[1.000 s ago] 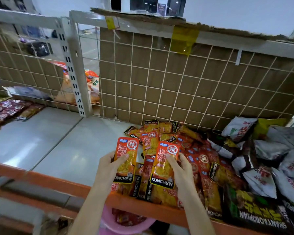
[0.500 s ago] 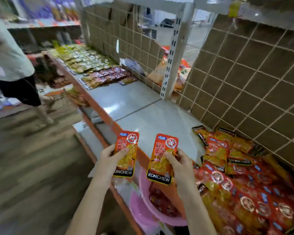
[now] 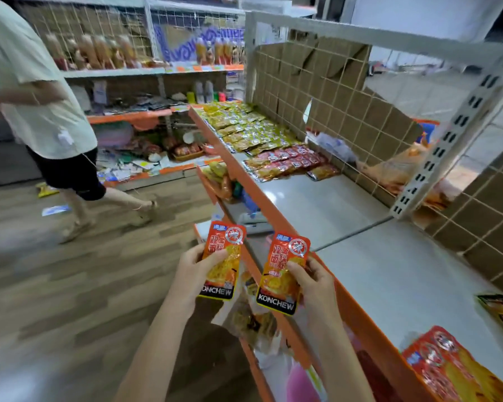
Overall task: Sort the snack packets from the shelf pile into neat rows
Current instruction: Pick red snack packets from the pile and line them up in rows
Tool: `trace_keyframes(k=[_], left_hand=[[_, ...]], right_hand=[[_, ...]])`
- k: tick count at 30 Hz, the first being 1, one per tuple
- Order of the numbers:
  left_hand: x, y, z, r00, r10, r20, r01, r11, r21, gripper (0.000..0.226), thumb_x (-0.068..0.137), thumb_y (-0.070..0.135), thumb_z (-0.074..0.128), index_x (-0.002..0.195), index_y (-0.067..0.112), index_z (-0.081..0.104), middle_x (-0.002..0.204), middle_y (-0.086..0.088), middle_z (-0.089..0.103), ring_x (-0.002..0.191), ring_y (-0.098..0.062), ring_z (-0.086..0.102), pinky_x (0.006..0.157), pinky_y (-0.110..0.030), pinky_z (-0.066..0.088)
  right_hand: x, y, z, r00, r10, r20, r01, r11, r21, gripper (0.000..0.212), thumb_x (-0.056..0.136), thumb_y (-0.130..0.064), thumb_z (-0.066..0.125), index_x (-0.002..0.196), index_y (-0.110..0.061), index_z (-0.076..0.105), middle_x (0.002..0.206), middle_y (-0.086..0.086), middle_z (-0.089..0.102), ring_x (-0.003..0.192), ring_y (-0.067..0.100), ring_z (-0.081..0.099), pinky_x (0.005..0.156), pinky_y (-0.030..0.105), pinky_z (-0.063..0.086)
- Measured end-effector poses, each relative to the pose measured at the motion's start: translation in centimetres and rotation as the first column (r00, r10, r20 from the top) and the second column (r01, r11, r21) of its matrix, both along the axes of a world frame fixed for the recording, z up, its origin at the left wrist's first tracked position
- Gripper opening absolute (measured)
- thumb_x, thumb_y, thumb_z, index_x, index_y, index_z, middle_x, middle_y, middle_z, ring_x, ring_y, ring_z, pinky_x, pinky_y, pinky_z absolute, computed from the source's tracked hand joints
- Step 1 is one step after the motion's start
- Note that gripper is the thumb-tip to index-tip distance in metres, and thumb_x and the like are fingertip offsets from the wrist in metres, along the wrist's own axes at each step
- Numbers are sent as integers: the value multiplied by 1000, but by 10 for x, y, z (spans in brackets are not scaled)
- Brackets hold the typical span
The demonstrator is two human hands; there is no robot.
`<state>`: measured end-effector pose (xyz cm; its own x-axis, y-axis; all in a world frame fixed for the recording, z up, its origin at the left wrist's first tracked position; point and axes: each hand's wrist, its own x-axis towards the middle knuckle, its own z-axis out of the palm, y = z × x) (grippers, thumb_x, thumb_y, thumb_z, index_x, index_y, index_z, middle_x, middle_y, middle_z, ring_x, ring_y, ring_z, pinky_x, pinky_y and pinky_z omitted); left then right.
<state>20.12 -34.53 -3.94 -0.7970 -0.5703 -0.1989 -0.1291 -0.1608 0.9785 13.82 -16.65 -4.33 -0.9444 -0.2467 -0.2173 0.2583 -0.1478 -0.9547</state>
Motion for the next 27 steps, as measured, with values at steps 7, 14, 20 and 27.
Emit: trace_keyframes(k=[7,14,20,27], left_hand=[[-46,-85,4,992,-127,18,127,991,-31,17,89,17,62,98,5,67,92,-17,72,82,-32,68,77,-40,52],[-127,-116,3,960,-279,13,279,952,-130,14,88,19,64,100,15,66,92,-4,72,82,-20,69,70,-26,52],[-225,-115,9,907,-422,12,416,889,-194,31,85,24,67,114,14,62,101,-3,70,89,-18,68,86,-38,54],[-343,-75,8,793,-600,105,595,726,-344,21,91,20,61,109,9,60,97,-4,65,98,-25,61,90,-37,46]], right_hand=[[-27,-82,0,998,-65,18,65,998,24,16,88,-14,63,104,-14,64,94,5,72,74,13,70,58,21,52],[-87,-100,13,976,-217,-30,219,974,60,14,89,-3,57,92,-15,65,72,-3,72,60,9,67,52,19,53],[-165,-86,27,898,-431,-94,436,899,45,16,91,-4,55,89,-18,61,79,1,66,68,16,61,65,33,50],[-235,-61,22,773,-629,-81,632,774,29,22,90,-2,56,78,-20,57,72,-1,64,60,13,59,53,24,49]])
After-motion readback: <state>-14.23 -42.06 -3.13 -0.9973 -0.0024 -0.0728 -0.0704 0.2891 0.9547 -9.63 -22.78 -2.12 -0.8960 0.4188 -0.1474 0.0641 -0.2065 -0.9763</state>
